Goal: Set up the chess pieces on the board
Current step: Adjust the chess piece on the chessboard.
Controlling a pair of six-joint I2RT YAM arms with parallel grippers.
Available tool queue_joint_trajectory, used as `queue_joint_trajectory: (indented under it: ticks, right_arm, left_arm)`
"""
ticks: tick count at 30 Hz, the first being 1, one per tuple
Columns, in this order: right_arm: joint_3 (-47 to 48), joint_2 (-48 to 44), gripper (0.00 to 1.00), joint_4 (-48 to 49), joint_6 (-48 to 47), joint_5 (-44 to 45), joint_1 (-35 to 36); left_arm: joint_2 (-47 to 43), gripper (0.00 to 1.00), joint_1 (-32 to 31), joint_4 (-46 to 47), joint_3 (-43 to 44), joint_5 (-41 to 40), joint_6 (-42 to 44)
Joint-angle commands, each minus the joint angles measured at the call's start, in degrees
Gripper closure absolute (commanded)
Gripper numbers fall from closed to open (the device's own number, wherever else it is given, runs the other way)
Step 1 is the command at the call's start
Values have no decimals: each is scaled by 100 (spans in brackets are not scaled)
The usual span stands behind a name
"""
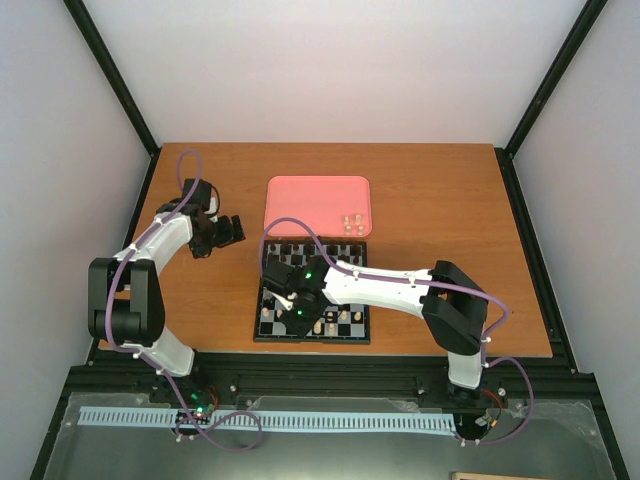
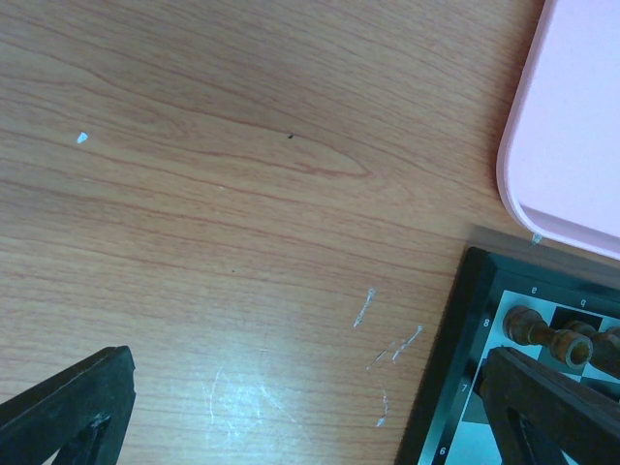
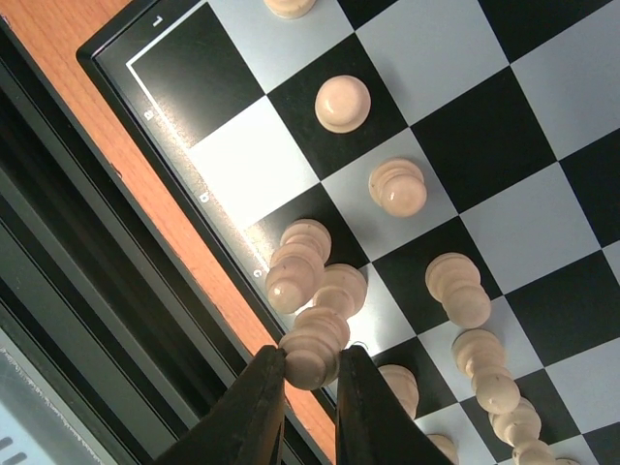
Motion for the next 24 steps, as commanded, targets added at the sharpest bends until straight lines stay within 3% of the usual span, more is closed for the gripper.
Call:
queue_joint_trajectory:
  ticks: [1,24]
  right_arm:
    - [78,-131,87,-127,110,225,19]
    - [-211,-433,88,-144,234,-46,22]
  left_arm:
    - [-35,0,-10,15,137,-21,96]
    - [33,0,-12,53,139,14,100]
